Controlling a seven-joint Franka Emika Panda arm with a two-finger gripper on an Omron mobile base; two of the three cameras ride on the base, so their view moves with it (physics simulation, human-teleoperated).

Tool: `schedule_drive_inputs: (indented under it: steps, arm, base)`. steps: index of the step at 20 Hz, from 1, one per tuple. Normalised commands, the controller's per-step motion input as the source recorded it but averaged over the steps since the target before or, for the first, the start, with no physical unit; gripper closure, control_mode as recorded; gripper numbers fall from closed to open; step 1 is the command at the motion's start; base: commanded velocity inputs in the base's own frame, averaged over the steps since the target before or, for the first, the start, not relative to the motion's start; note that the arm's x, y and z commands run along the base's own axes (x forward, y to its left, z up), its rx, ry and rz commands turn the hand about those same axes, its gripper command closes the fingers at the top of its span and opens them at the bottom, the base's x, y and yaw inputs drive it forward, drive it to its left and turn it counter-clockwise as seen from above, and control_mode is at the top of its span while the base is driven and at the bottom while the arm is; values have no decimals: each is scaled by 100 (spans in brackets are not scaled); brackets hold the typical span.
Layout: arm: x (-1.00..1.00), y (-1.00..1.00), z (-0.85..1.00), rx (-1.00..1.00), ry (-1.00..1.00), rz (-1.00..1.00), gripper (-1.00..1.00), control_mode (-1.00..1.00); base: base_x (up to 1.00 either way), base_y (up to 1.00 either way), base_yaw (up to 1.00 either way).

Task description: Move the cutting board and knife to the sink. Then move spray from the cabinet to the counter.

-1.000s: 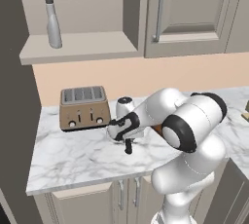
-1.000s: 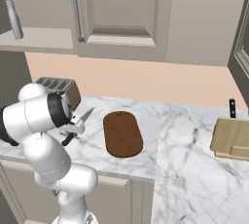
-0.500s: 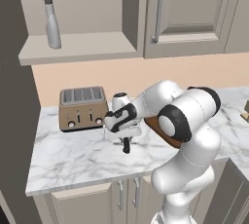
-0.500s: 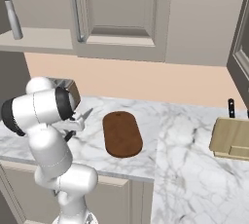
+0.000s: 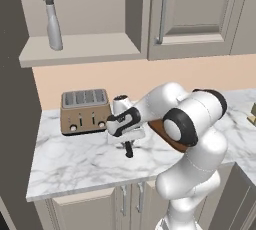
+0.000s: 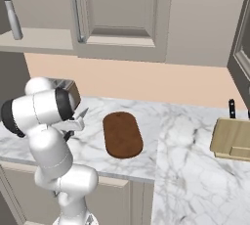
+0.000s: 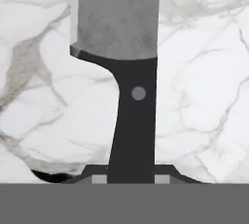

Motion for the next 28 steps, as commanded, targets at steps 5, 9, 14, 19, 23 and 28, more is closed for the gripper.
schedule_drive_inputs:
  steps: [5, 9, 14, 19, 23, 28]
  arm:
    - [-33, -14, 15, 6, -2, 0, 100, -100]
    - [-33, -22, 56, 8, -1, 0, 100, -100]
    - [-47, -11, 66, 8, 0, -1, 100, -100]
    - [-82, -17, 78, 10, 0, -4, 100, -100]
    - [-95, -19, 83, 8, 0, -8, 100, -100]
    - [-100, -17, 85, 3, 0, -9, 100, -100]
  base:
    - [0, 0, 0]
    - [0, 0, 0]
    - [0, 0, 0]
    - [0, 0, 0]
    - [0, 0, 0]
    - [0, 0, 0]
